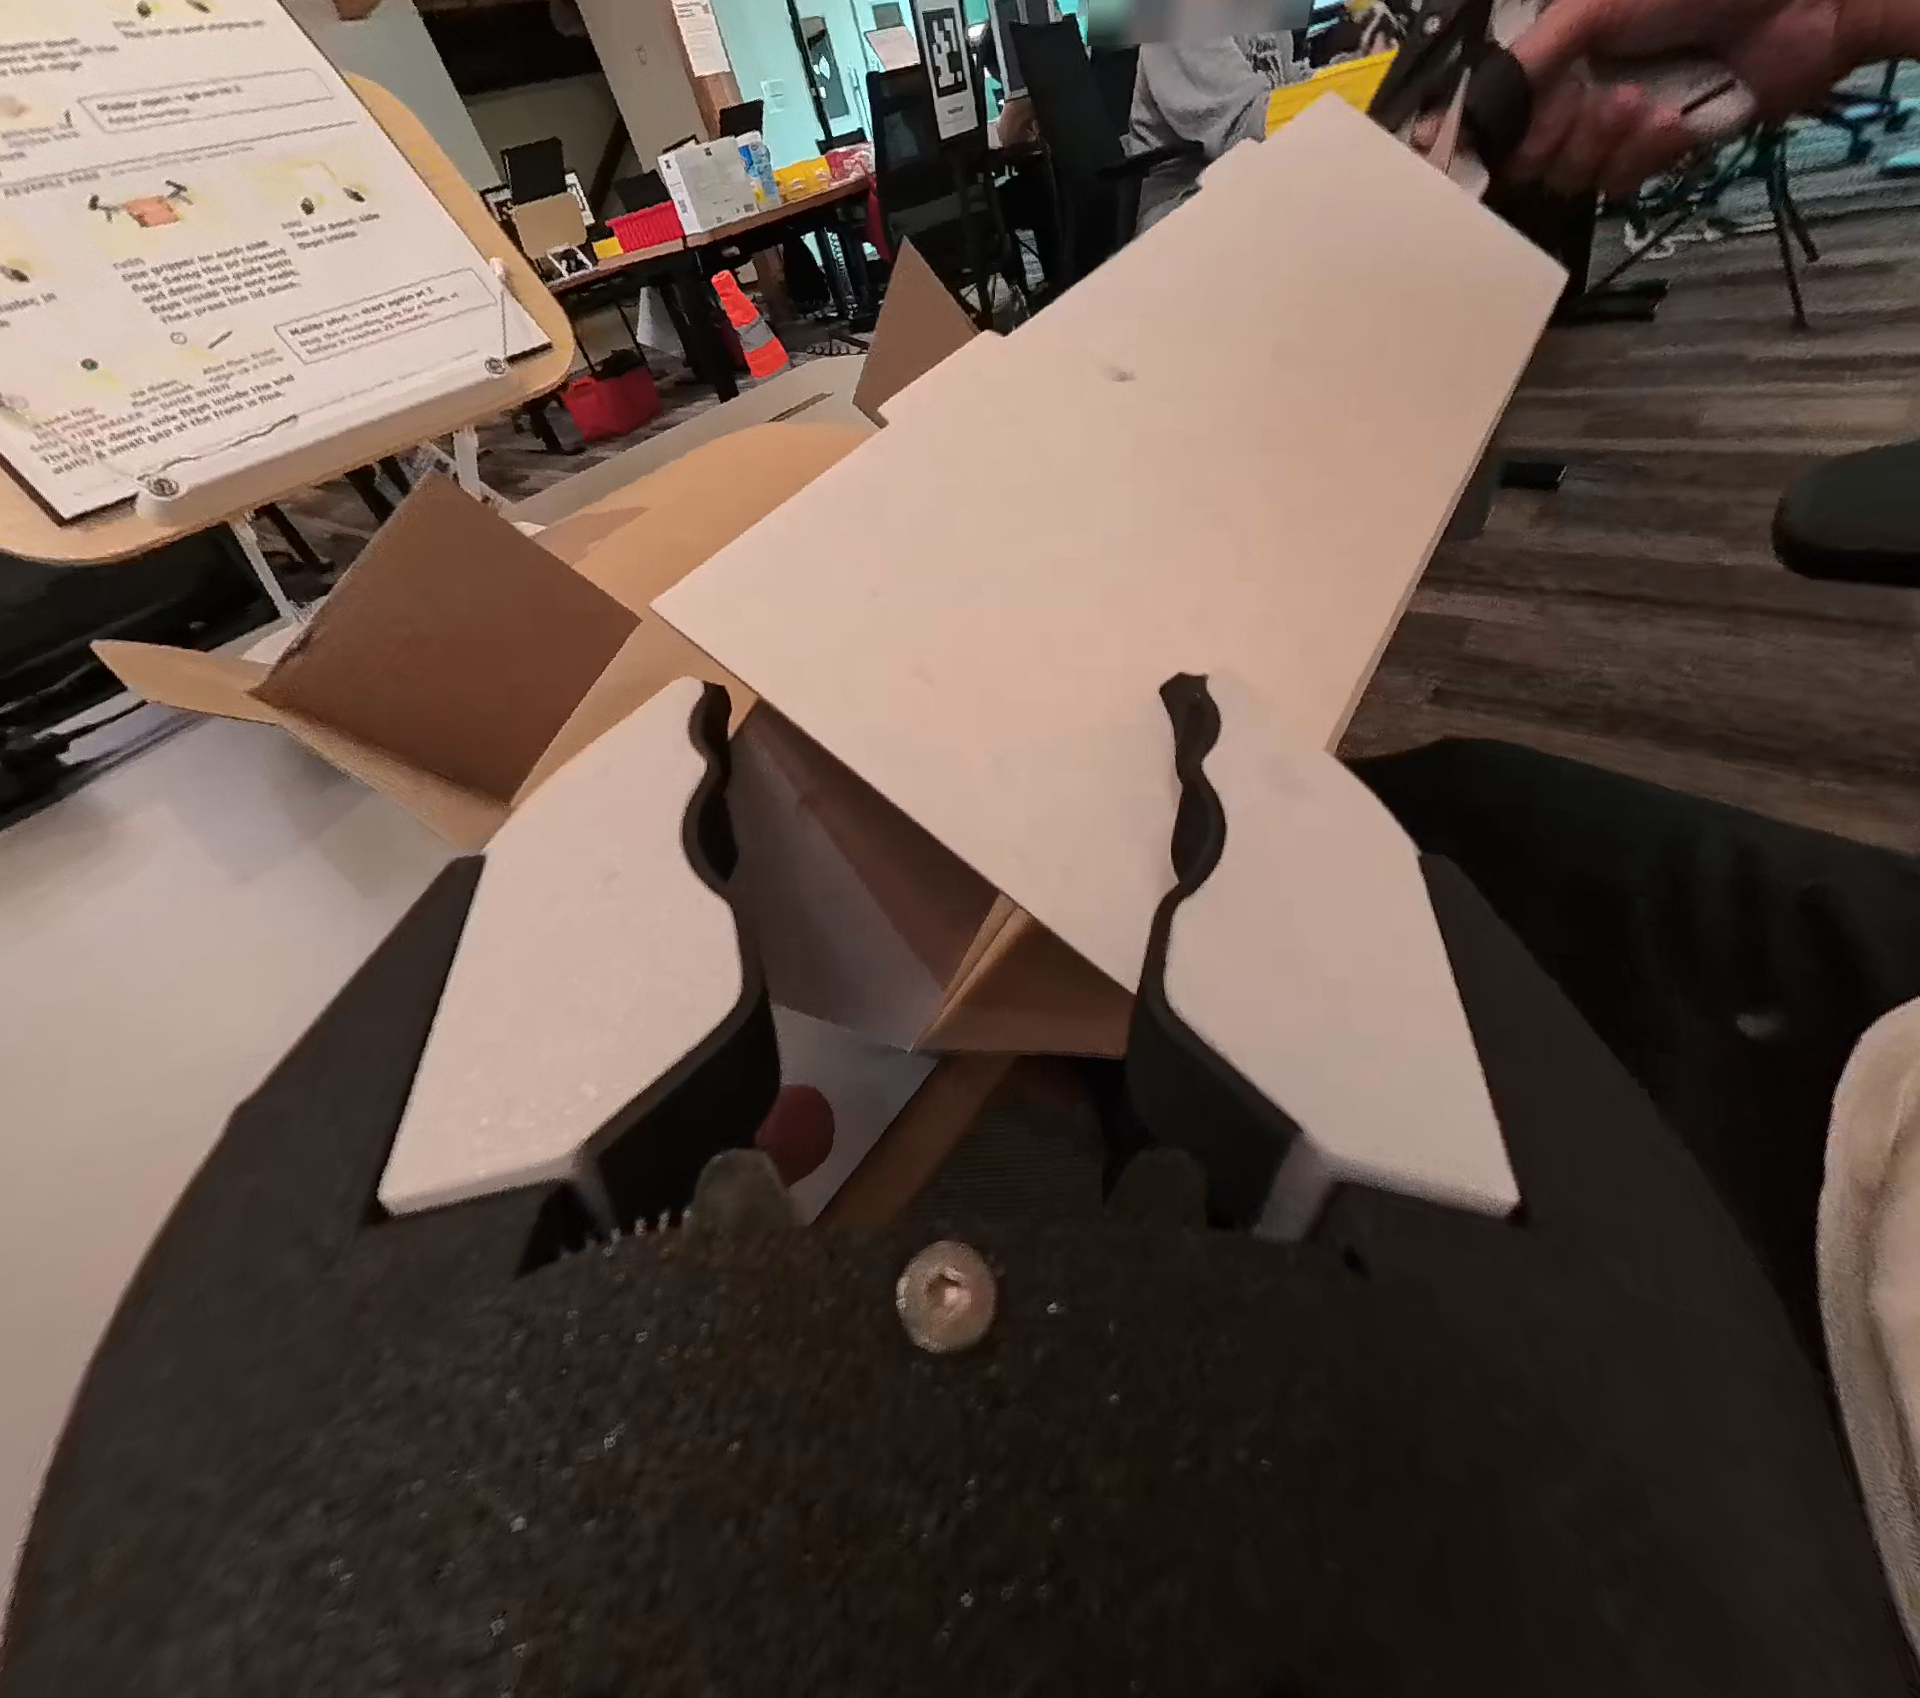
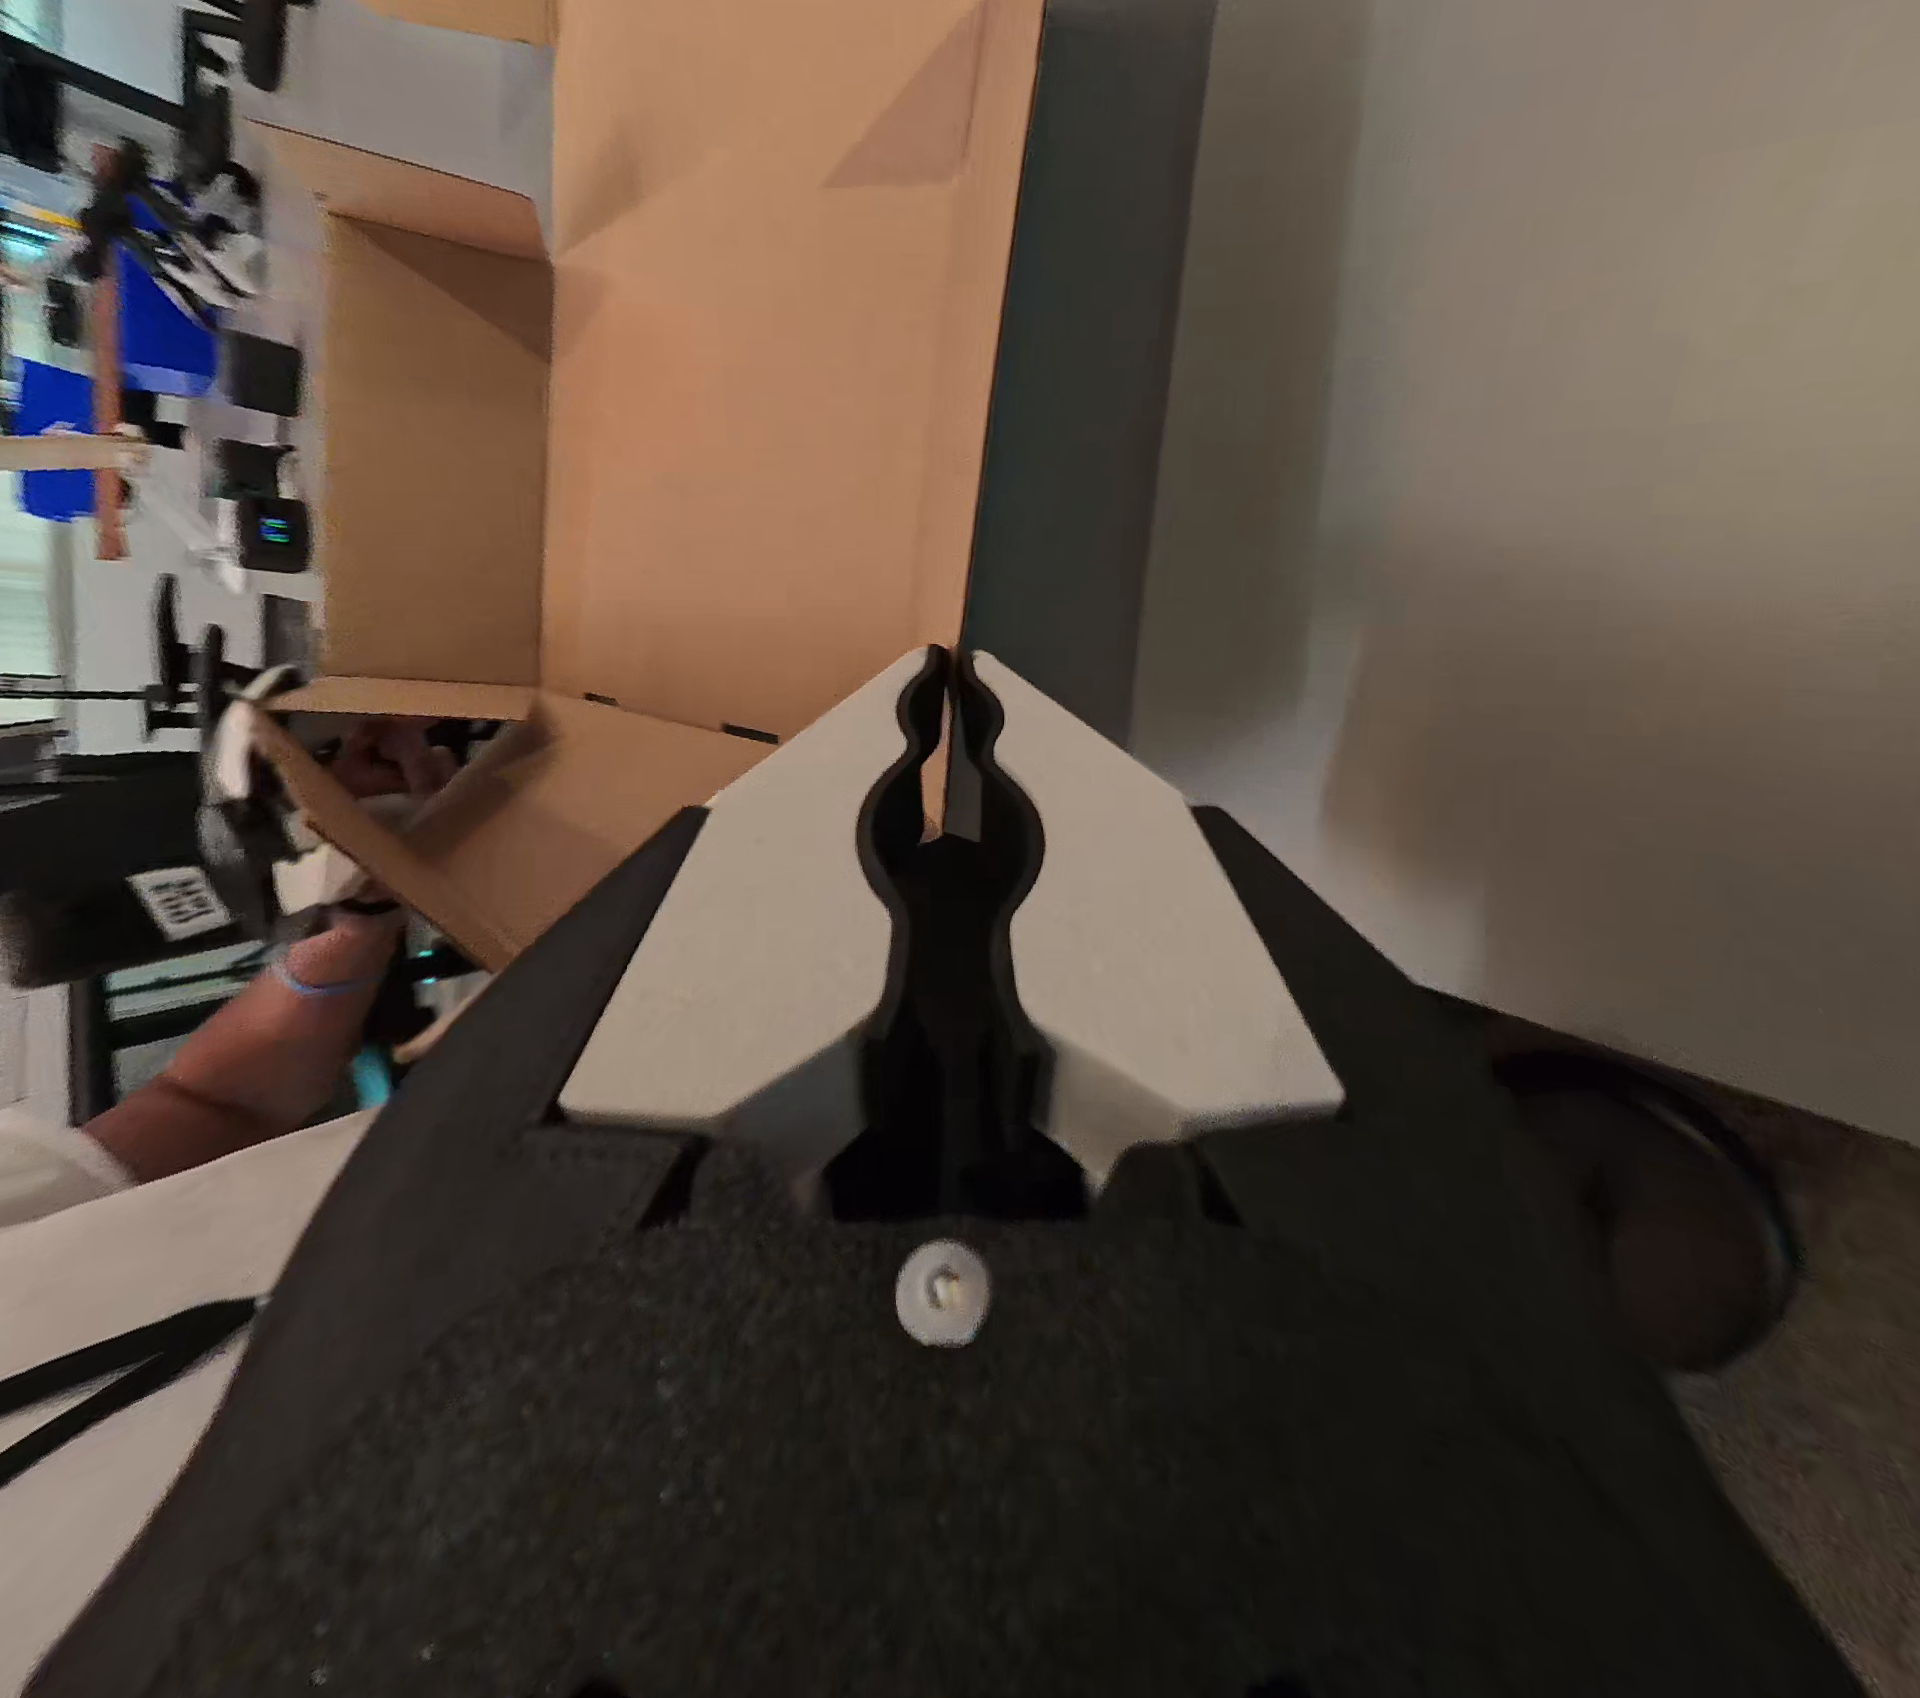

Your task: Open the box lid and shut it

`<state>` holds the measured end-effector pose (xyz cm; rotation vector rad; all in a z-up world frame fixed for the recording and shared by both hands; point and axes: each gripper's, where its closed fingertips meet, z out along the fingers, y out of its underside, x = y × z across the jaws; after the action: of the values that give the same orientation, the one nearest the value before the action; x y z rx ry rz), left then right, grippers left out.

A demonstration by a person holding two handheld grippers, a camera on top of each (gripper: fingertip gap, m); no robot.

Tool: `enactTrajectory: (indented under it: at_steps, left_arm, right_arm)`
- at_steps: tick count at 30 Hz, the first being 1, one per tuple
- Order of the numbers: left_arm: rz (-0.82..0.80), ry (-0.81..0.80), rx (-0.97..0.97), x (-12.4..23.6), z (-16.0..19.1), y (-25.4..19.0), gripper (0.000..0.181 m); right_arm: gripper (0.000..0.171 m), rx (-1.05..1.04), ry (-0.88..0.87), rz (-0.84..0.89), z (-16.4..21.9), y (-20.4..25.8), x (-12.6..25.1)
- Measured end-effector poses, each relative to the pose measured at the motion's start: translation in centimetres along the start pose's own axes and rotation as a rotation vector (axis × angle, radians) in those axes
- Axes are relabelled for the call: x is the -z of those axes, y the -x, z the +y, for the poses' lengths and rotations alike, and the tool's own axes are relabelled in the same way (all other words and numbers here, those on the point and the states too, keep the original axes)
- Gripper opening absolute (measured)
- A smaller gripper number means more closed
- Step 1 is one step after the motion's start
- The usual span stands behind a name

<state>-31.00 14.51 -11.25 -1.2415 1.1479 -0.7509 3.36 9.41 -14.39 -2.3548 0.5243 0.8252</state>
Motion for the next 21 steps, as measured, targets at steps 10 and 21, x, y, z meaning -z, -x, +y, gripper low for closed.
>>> enactTrajectory:
  at_steps: [10, 21]
  left_arm:
    - [0.011, 0.009, -0.152, 0.5, 0.2, -1.0, 0.086]
    - [0.015, -0.005, -0.142, 0.6, 0.1, -0.9, 0.072]
  right_arm:
    - [0.003, 0.044, 0.071, 0.217, 0.3, -0.9, -0.2]
    - [0.002, 0.001, -0.030, 0.043, 1.1, -0.2, -0.3]
